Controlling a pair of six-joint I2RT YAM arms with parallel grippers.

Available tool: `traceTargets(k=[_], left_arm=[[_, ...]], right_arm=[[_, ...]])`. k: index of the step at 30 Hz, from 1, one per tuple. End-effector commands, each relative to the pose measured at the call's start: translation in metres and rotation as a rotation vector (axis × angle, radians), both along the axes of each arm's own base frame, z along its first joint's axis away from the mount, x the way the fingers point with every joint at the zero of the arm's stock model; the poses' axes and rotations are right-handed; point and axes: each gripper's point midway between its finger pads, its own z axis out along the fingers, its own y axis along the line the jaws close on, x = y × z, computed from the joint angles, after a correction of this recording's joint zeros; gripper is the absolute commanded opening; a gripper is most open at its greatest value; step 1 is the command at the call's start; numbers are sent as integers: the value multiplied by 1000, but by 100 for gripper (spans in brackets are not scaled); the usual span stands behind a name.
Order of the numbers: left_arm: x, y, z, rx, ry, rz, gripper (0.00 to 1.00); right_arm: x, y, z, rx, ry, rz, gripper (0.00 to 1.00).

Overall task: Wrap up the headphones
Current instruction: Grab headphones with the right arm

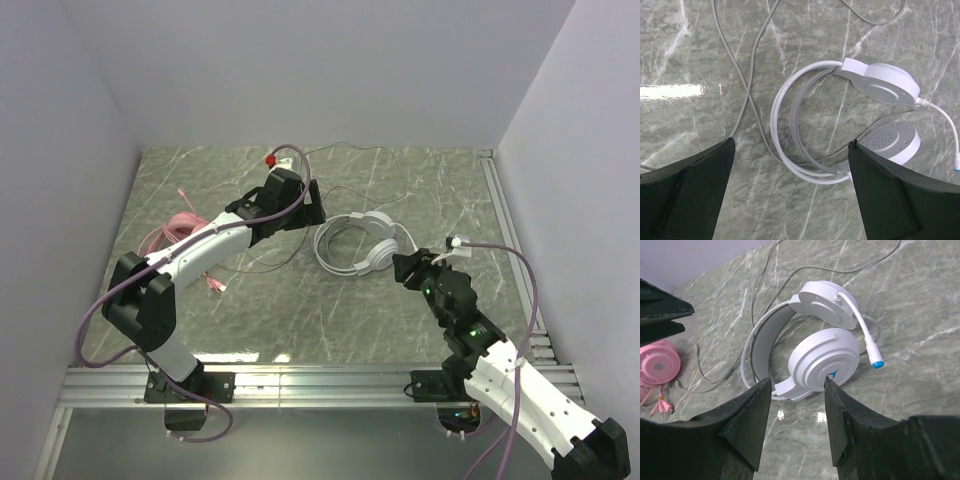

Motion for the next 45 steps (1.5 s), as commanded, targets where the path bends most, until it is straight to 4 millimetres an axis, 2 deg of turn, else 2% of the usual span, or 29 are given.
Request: traceTargets(k=[1, 7, 10, 14, 18, 22, 25, 30, 34, 35, 37, 38, 39, 40, 41, 43, 44, 45], left_arm=[[12, -6, 20, -13, -58, 0, 99], [23, -8, 1, 41, -19, 22, 97], [29, -16, -4, 49, -4, 3, 91], [33, -14, -31, 106, 52, 22, 84], [29, -15, -52, 127, 112, 18, 68], [20, -11, -70, 137, 144, 19, 64], [13, -16, -79, 125, 163, -2, 62], [7, -22, -93, 147, 192, -17, 61], [8, -16, -88, 163, 183, 6, 61], [7, -14, -78, 159, 164, 9, 61], [4, -2, -72, 175, 151, 28, 64], [3, 2, -58, 162, 126, 31, 65], [1, 7, -55, 155, 123, 32, 65], [-4, 17, -60, 158, 134, 42, 66], [-6, 15, -46, 116, 112, 27, 66], [-12, 23, -46, 104, 114, 26, 66], [-13, 25, -40, 99, 103, 27, 67], [-14, 27, -40, 103, 101, 26, 67]], right_arm=[[5, -3, 14, 30, -54, -28, 54], [6, 0, 12, 23, -42, -17, 54], [6, -1, 12, 21, -42, -18, 54], [5, -1, 11, 19, -40, -20, 54], [6, -1, 11, 17, -39, -18, 54], [7, 0, 9, 14, -30, -18, 54], [7, 1, 7, 11, -23, -11, 54], [8, 24, 6, -46, -11, 122, 55], [13, 54, 9, -131, 57, 242, 60], [11, 57, 0, -166, 117, 250, 61], [22, 66, 4, -196, 175, 253, 62], [18, 67, -4, -229, 231, 253, 62], [30, 62, 2, -262, 238, 183, 62], [33, 55, 3, -282, 251, 137, 63], [31, 48, -2, -282, 295, 97, 67], [37, 40, 5, -278, 316, 27, 75], [32, 36, 0, -265, 371, -8, 80], [36, 38, 7, -254, 385, -27, 81]])
